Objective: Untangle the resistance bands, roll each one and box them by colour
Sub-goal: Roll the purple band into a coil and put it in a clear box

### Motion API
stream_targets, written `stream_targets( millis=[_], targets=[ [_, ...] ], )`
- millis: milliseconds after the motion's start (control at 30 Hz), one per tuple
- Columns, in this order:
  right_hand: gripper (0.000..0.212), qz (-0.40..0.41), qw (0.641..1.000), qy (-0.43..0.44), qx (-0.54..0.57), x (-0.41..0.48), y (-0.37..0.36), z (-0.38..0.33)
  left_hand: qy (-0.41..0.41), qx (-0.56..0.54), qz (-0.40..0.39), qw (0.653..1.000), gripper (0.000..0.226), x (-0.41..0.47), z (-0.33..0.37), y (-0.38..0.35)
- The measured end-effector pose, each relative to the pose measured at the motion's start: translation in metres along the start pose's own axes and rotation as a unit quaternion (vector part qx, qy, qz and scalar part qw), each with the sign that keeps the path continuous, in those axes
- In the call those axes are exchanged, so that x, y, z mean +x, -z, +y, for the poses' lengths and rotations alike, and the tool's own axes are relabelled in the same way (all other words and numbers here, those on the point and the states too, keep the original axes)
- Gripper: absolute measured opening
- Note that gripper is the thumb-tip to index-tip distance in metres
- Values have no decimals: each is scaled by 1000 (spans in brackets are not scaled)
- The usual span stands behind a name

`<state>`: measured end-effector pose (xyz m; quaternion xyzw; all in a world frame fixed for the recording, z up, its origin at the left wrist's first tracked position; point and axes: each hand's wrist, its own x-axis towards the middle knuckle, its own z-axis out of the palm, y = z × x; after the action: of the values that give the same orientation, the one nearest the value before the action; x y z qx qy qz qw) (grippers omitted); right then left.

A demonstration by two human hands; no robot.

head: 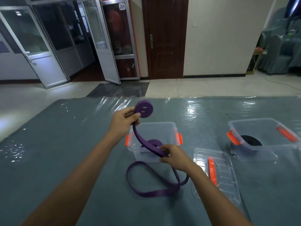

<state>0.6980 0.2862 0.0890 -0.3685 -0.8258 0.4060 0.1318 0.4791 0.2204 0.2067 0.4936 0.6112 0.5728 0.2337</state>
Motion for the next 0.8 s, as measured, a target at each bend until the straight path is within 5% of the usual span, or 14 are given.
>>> stream_targets(
  millis=[167,333,500,633,800],
  targets=[
    [55,77,996,4,45,-7,7,-6,18,117,-102,988,26,-15,-25,-19],
    [57,153,983,24,102,-10,23,-14,-31,295,-229,927,11,-22,-46,-31],
    [31,122,991,59,11,-13,24,-19,-81,350,-283,889,11,-29,-54,-47],
    [21,154,984,59,73,-14,27,-18,-89,283,-243,924,15,-30,-56,-51],
    [33,207,928,36,309,-14,29,-25,-32,88,-94,991,29,-38,-54,-58]
  ],
)
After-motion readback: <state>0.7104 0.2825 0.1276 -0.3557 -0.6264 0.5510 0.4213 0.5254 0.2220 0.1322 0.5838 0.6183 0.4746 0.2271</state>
